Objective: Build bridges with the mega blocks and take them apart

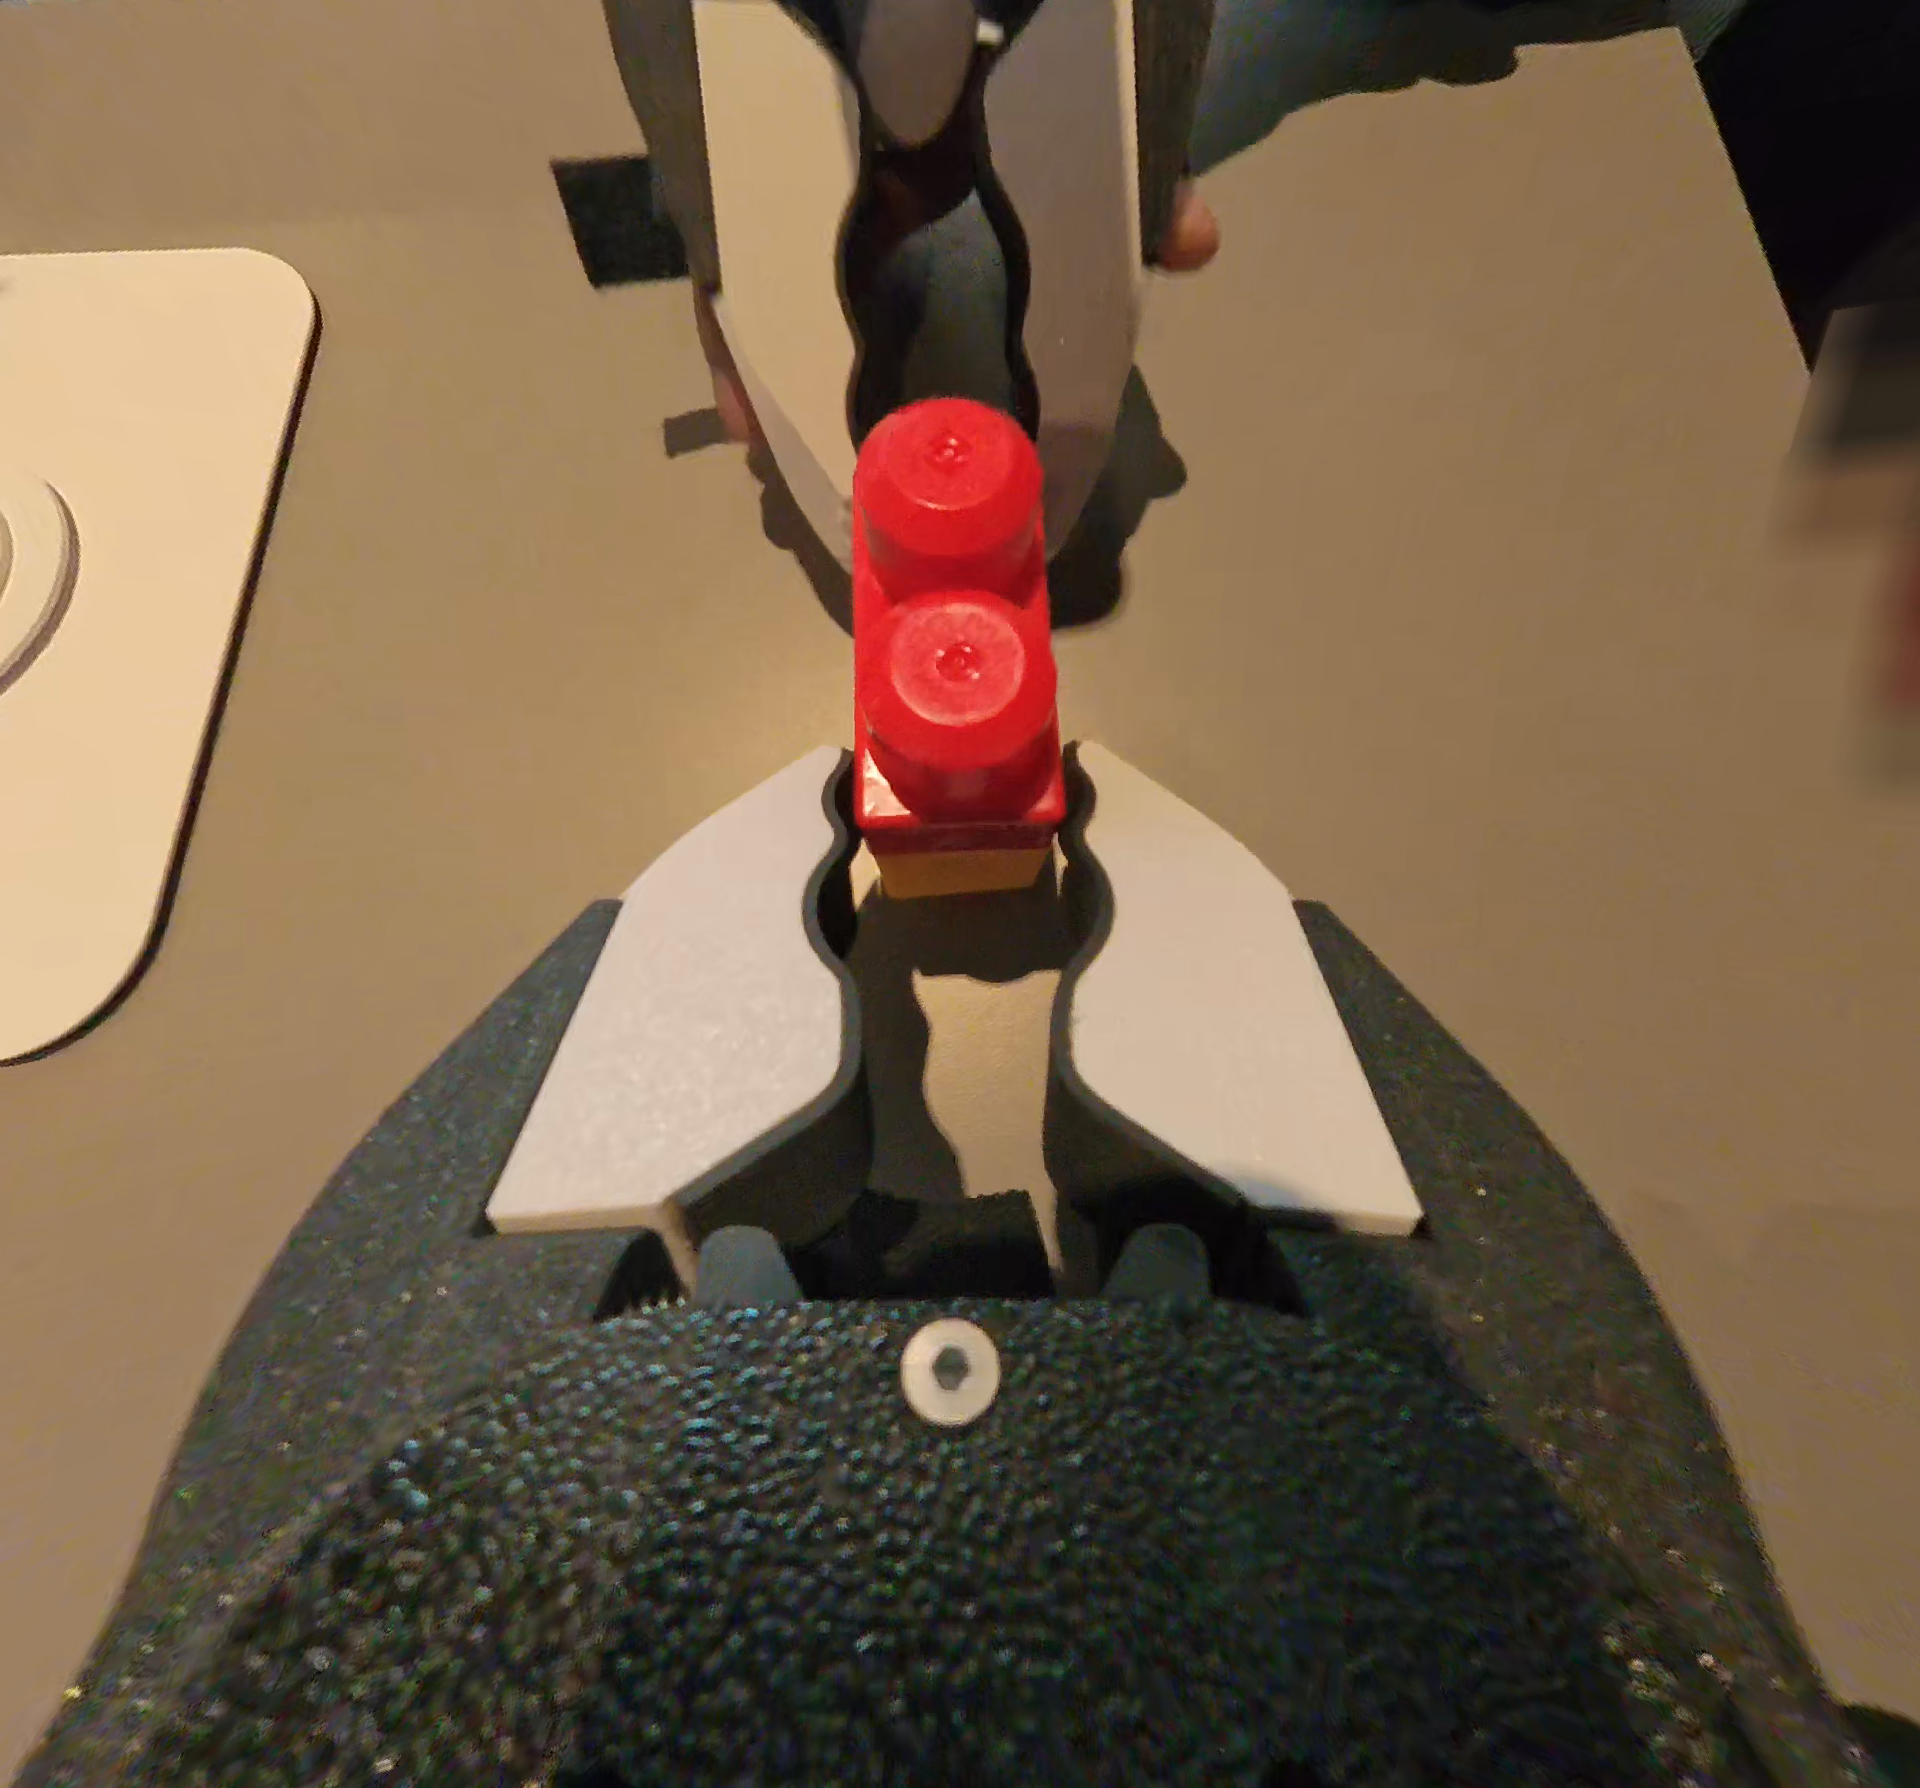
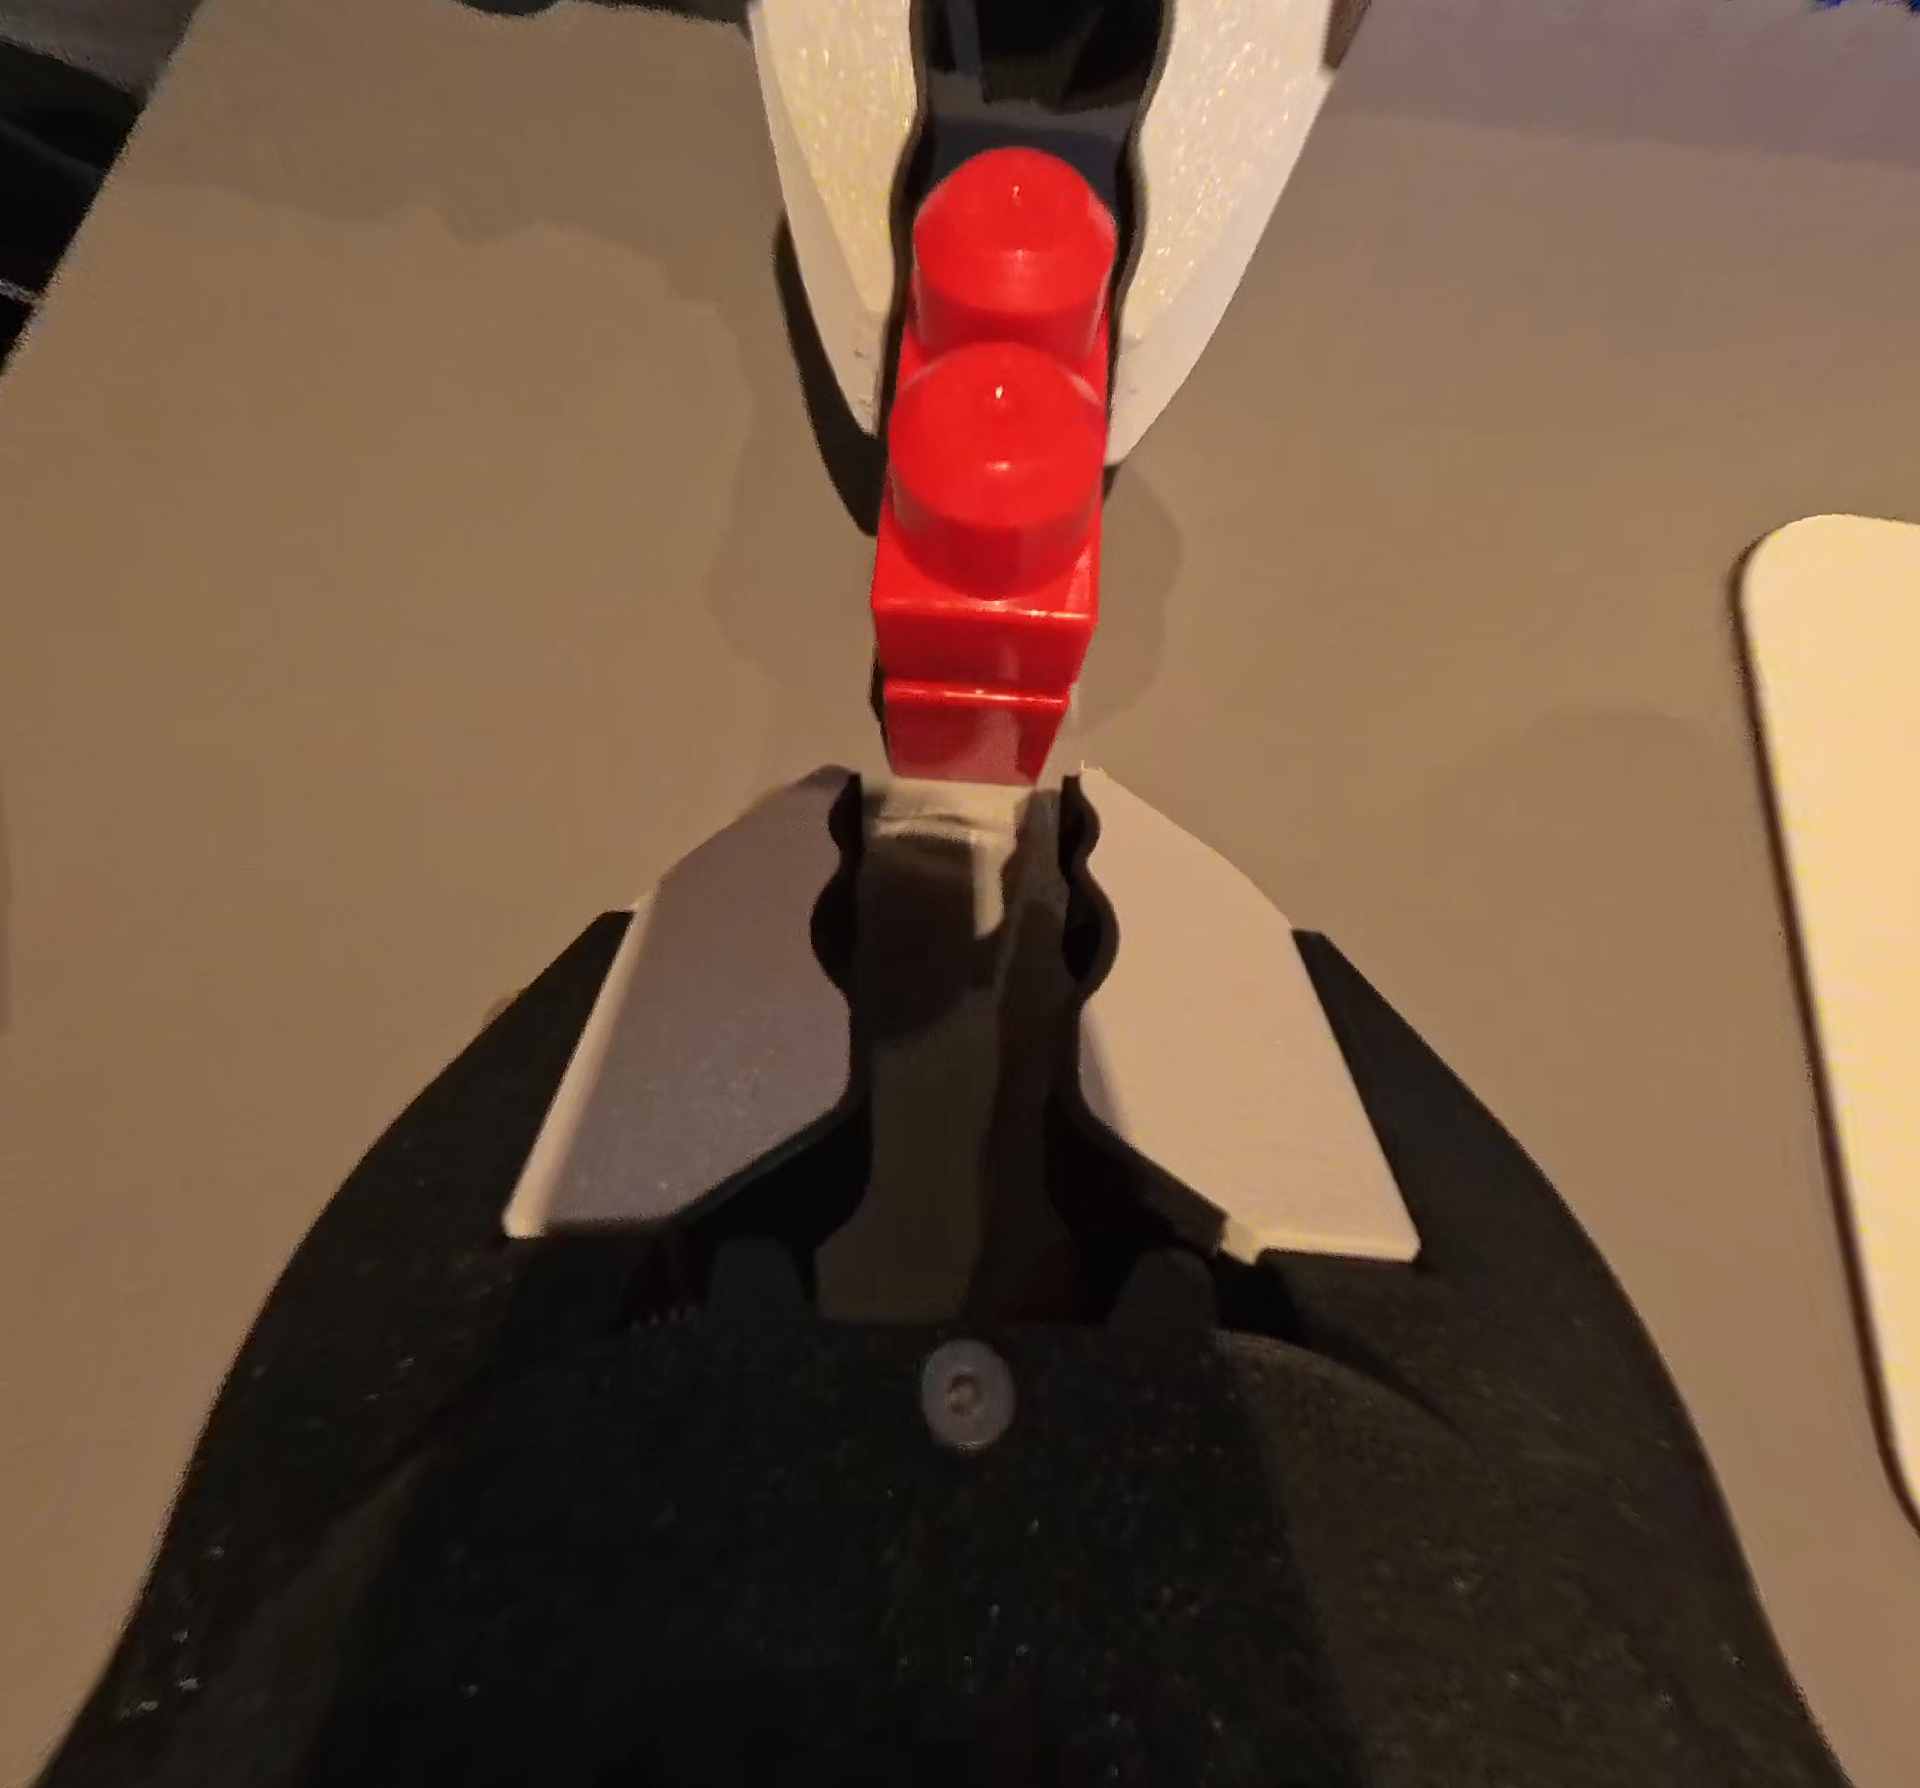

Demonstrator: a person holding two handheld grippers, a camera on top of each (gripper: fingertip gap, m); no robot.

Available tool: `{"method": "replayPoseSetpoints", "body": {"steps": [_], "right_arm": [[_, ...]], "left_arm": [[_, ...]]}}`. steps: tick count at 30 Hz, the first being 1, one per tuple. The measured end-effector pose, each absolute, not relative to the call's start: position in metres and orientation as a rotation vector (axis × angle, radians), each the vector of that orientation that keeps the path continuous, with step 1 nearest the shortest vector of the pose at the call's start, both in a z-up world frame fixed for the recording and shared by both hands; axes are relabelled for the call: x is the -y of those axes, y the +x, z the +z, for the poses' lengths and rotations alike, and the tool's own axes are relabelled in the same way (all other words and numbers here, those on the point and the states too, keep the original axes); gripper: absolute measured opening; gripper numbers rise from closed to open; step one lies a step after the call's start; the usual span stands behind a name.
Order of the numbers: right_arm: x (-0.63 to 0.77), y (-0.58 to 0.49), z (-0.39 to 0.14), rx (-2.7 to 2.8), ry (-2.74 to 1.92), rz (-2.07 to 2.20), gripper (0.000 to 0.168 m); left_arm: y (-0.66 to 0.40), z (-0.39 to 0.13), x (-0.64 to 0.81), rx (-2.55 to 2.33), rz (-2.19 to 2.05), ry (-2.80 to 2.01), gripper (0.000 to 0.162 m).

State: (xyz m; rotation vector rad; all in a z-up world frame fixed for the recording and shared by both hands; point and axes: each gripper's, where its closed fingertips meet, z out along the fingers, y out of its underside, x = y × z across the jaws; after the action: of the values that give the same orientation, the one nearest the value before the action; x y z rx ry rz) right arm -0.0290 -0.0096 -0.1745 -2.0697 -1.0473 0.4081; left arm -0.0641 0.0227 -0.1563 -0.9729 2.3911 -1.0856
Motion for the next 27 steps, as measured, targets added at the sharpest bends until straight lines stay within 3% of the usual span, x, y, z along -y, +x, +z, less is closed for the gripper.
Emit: {"method": "replayPoseSetpoints", "body": {"steps": [6,15,27], "right_arm": [[0.006,-0.034,-0.112,0.889,-1.808,0.506,0.033],[-0.009,-0.048,-0.126,0.963,-1.82,0.371,0.033],[-0.007,-0.042,-0.128,0.849,-1.846,0.538,0.028]], "left_arm": [[-0.064,-0.158,-0.026,-2.396,-1.05,-1.004,0.036],[-0.063,-0.158,-0.025,-2.421,-1.005,-1.027,0.036],[-0.059,-0.159,-0.019,-2.433,-1.025,-1.09,0.036]]}}
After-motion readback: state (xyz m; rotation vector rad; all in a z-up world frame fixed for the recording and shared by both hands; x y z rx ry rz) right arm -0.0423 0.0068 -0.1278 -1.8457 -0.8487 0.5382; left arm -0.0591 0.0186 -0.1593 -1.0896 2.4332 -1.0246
